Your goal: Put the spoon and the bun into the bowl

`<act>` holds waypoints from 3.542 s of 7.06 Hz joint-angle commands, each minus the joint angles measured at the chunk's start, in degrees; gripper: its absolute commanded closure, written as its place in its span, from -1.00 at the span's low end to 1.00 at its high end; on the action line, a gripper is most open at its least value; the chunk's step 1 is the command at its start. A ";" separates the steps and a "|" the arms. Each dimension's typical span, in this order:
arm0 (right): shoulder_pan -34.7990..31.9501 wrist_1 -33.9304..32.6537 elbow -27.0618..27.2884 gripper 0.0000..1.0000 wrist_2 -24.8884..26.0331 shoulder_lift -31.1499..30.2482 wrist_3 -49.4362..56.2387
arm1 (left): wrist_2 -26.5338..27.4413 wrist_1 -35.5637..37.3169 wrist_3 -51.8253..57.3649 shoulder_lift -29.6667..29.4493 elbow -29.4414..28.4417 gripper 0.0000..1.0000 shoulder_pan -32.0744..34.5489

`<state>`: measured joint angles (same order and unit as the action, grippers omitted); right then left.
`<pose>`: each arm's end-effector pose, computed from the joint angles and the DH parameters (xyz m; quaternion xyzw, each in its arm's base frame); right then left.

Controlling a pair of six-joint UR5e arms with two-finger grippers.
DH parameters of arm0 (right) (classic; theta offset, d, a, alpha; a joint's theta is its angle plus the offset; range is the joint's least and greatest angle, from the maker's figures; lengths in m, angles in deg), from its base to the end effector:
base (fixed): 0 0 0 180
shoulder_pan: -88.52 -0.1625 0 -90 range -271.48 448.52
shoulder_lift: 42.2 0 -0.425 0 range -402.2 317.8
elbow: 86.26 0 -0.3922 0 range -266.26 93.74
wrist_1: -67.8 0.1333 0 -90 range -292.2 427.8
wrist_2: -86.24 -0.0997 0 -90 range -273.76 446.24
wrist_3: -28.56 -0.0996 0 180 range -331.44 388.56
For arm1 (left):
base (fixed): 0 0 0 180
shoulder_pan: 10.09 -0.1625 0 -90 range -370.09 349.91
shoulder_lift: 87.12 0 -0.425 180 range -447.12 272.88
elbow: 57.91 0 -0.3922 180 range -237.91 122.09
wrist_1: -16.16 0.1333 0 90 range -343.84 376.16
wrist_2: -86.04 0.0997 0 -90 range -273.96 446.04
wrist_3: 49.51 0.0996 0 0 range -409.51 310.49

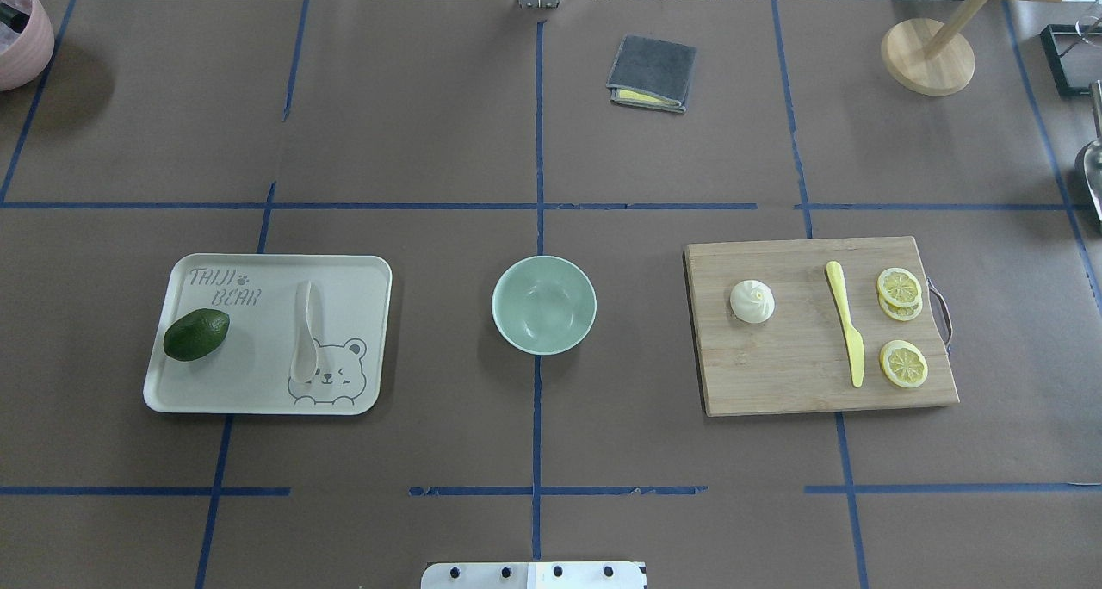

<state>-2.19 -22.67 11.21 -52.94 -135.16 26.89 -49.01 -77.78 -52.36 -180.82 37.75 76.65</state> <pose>0.0638 -0.4723 0.6140 0.0286 -0.4161 0.0042 0.9089 -0.0327 -0.5303 0.5684 0.0865 0.3857 0.0476 0.9173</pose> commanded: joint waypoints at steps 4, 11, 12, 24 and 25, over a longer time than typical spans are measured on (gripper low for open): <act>0.62 -0.14 0.45 -1.00 -0.12 4.87 -1.75 | 5.47 -11.42 -36.80 -2.79 13.05 -1.00 -23.69; 9.41 2.49 8.79 -1.00 -0.12 5.77 -22.14 | 29.30 -19.96 -68.96 -9.40 7.88 -0.88 -49.82; 9.76 2.49 9.14 -1.00 -0.21 5.77 -22.24 | 30.80 -19.96 -70.35 -9.58 6.83 -0.80 -51.49; 12.83 2.58 10.73 -1.00 -0.04 5.77 -26.37 | 36.44 -11.90 -70.89 -9.32 9.96 1.00 -55.64; 14.05 2.58 10.90 -1.00 0.05 5.77 -26.98 | 36.44 -7.96 -70.81 -9.58 13.38 1.00 -54.94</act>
<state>10.83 -20.09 21.92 -52.96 -129.39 0.47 -12.57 -89.86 -123.22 -190.19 47.70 21.13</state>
